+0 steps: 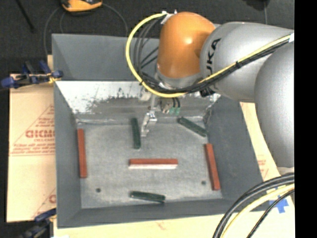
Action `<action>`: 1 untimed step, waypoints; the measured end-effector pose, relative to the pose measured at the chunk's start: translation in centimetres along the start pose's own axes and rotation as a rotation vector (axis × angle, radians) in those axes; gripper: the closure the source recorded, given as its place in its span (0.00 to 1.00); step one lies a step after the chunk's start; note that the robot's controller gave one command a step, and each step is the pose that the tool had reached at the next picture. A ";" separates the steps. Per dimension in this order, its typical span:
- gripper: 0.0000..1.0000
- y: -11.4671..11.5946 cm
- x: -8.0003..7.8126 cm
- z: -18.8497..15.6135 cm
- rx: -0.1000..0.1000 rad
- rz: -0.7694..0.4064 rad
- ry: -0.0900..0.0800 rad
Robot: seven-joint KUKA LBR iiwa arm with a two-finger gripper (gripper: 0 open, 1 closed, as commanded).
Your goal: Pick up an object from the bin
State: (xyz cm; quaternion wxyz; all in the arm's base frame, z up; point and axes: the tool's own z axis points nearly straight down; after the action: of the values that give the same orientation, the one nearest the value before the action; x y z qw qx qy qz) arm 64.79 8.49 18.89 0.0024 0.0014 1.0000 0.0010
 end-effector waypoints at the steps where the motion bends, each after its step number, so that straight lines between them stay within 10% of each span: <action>1: 0.00 0.0 0.0 0.0 0.000 0.000 0.000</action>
Offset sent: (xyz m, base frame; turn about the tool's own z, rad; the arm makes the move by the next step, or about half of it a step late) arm -0.0055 -0.0126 -0.1189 -0.1013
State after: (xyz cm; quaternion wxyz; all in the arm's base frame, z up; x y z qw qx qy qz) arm 64.79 8.48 18.89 0.0024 0.0015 1.0000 0.0010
